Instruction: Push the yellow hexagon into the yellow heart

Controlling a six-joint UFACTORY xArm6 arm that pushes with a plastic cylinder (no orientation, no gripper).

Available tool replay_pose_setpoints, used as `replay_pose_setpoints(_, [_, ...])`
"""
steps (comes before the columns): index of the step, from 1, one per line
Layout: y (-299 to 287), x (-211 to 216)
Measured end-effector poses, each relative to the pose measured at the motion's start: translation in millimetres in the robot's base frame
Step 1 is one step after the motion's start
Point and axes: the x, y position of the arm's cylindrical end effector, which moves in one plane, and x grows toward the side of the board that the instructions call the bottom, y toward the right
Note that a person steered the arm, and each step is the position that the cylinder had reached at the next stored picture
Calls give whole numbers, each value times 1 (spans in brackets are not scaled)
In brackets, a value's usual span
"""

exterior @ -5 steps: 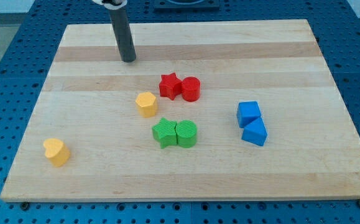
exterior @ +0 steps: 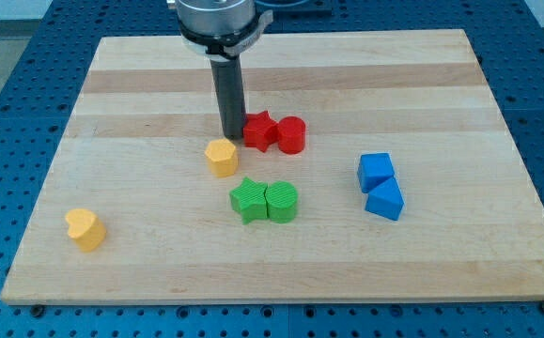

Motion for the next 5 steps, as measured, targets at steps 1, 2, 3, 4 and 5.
replay_pose_setpoints(1, [0,29])
replay_pose_setpoints(2, [0,47])
replay_pose_setpoints(3, [-29,49])
replay_pose_setpoints(4, [-79,49])
replay_pose_setpoints(5, [-123,50])
